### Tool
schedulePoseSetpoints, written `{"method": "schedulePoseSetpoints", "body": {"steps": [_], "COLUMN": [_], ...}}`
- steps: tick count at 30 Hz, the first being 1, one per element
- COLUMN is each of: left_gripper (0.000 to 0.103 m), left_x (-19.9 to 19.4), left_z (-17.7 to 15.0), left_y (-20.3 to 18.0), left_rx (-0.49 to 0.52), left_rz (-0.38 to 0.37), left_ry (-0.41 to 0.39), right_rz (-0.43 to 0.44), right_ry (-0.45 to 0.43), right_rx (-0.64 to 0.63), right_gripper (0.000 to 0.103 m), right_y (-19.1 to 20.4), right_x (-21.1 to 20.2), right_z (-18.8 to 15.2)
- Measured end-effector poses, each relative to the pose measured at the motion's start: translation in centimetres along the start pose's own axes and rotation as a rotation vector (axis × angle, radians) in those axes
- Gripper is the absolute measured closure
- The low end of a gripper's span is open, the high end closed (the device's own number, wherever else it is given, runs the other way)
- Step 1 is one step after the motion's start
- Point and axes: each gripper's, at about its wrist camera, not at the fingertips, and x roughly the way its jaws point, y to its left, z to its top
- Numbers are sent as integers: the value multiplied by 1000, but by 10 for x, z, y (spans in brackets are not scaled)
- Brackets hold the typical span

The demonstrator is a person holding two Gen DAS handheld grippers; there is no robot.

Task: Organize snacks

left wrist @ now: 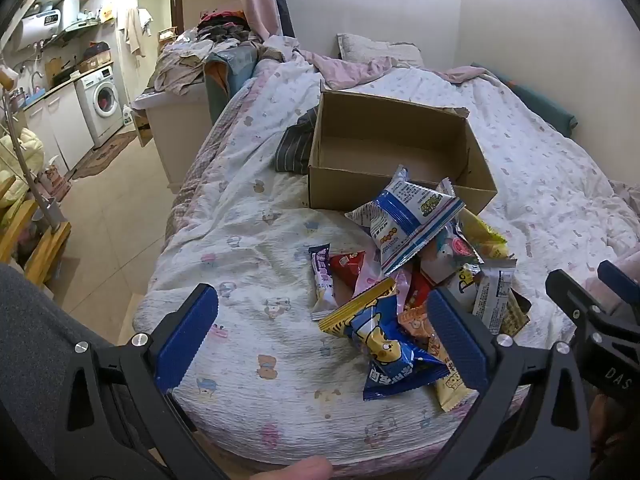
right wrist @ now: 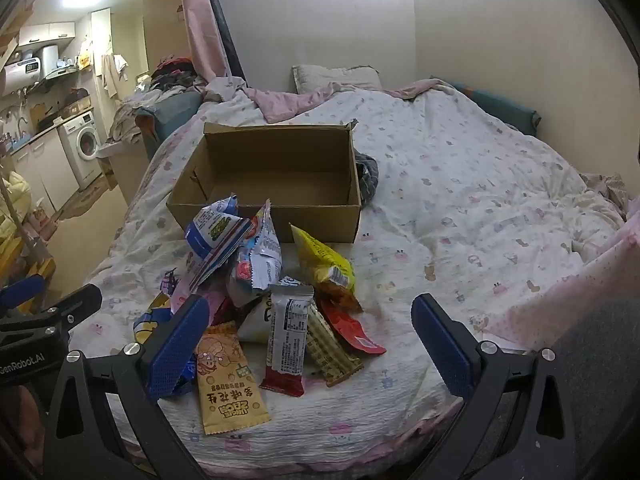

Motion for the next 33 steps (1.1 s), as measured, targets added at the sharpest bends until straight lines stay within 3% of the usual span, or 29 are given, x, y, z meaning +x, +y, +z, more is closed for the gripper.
{"method": "schedulePoseSetpoints", "body": {"steps": [33], "left_gripper": [0], "left_x": [0], "left_z": [0], "left_y": [0], "left_rx": [4], "left_rz": [5], "left_ry": [1], "right_rz": [-8], "right_ry": [-8], "right_rx": [6], "right_gripper": [0], "right_y": [-3], "right_x": [-2], "right_z": [0]}}
